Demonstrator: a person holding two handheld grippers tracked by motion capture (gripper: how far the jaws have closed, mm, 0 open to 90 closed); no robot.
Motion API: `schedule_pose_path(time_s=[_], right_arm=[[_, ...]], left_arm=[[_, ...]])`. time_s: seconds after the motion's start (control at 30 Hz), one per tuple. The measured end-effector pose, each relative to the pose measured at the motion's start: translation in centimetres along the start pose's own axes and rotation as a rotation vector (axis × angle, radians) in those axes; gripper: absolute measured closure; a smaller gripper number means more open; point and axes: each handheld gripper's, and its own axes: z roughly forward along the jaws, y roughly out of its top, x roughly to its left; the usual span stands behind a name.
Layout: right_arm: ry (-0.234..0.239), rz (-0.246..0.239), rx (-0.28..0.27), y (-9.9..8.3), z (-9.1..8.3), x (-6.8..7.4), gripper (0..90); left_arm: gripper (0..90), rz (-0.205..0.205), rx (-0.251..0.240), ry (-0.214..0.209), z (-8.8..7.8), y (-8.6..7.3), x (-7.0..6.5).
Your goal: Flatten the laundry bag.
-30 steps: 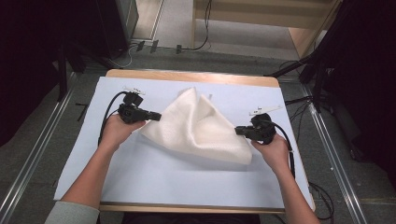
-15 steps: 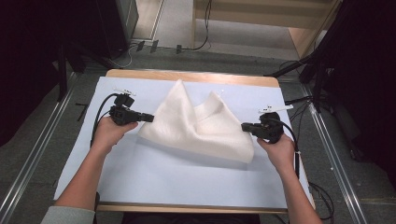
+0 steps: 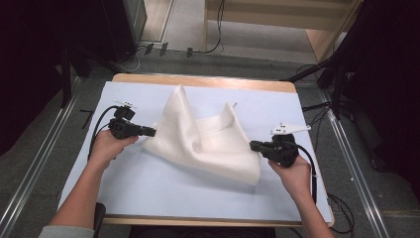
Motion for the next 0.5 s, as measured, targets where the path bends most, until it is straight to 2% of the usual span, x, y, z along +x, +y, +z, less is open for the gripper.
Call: schedule_pose_path(time_s=[0.13, 0.17, 0.2, 0.27, 0.3, 0.37, 0.43, 0.5], right_arm=[[0.018, 0.01, 0.029, -0.6, 0.3, 0.0, 85.1], [0.02, 0.016, 0.037, -0.7, 0.4, -0.1, 81.7], [0.026, 0.033, 0.042, -0.7, 0.5, -0.5, 74.4], [0.025, 0.036, 0.027, -0.6, 0.5, -0.7, 69.1], [0.025, 0.036, 0.027, -0.6, 0.5, -0.7, 69.1], [0.011, 0.038, 0.008, 0.0, 0.7, -1.3, 63.0], [0.004, 0.044, 0.006, 0.3, 0.8, -1.6, 61.7], [-0.004, 0.066, -0.002, 0.8, 1.6, -2.7, 58.9]], left_arm=[[67.6, -0.004, -0.032, -0.02, -1.1, -0.2, 0.1], [65.5, -0.005, -0.043, -0.027, -1.4, -0.3, 0.1], [62.0, 0.001, -0.046, -0.03, -1.8, -0.3, 0.1], [61.3, 0.003, -0.06, -0.028, -2.2, -0.3, 0.0], [61.3, 0.007, -0.06, -0.014, -2.5, -0.2, 0.1], [62.1, 0.0, -0.072, 0.007, -2.5, 0.1, 0.7], [62.6, -0.007, -0.075, 0.007, -2.4, 0.2, 1.1], [62.6, -0.014, -0.067, 0.017, -1.5, 0.3, 2.0]])
